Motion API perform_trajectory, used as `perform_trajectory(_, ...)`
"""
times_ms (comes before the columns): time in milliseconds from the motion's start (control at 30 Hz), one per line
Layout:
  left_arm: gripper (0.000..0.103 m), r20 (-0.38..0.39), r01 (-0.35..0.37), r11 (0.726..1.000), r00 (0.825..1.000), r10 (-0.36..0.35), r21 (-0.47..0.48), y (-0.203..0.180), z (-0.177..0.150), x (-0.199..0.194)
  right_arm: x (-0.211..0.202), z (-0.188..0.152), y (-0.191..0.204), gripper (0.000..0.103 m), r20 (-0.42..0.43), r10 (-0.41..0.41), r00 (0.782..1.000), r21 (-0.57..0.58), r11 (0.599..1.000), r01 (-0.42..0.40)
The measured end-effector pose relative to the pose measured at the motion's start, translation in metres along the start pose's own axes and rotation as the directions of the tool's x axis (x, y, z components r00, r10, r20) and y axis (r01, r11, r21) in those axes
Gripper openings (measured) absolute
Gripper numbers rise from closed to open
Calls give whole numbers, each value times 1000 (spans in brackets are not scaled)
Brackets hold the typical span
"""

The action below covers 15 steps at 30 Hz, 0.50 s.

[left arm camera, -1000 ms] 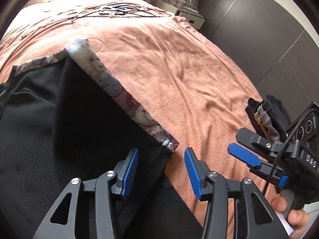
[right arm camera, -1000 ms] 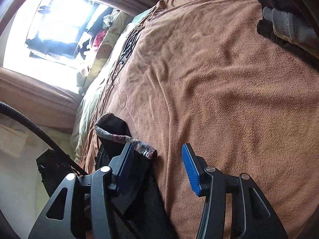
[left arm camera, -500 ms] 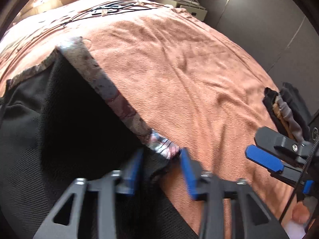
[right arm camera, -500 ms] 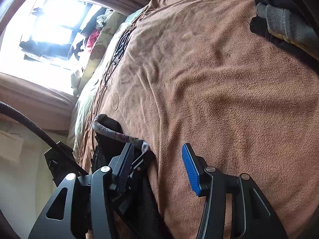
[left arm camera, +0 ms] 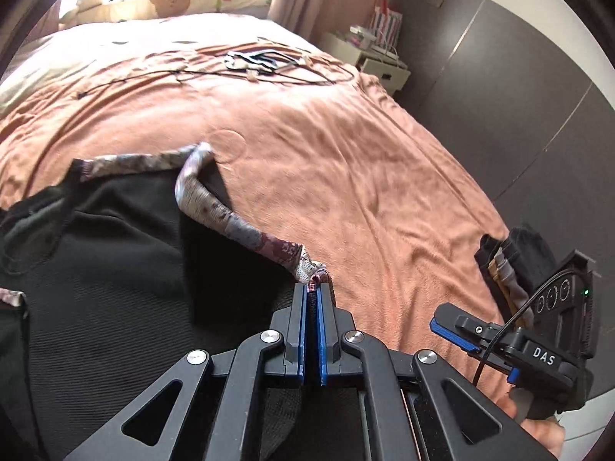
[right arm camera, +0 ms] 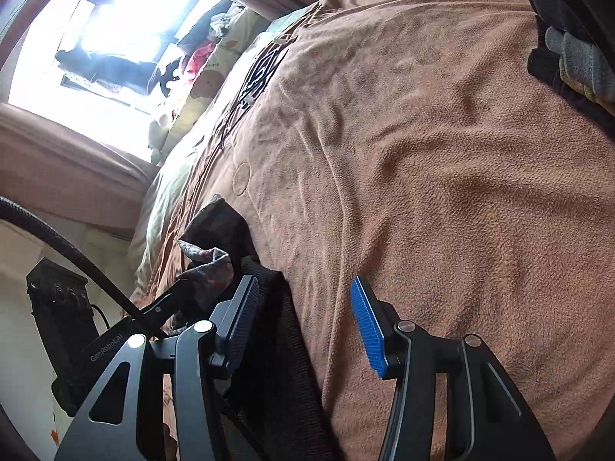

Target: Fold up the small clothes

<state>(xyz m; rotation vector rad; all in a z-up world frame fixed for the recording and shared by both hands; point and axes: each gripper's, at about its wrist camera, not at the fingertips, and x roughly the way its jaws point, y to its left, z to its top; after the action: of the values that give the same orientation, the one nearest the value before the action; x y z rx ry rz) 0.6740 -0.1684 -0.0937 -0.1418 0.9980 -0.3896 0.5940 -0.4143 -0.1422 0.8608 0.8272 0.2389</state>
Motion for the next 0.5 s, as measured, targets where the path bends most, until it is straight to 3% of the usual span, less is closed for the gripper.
perform_trajectory(333, 5, 64, -59, 993, 996, 65, -101, 65, -3, -52, 31, -15, 32, 48, -33, 22, 999, -113, 993, -25)
perform_trajectory(500, 5, 59, -115, 978, 990, 127, -173, 107, -12, -65, 43, -21, 41, 48, -45, 19, 999, -154, 988, -26)
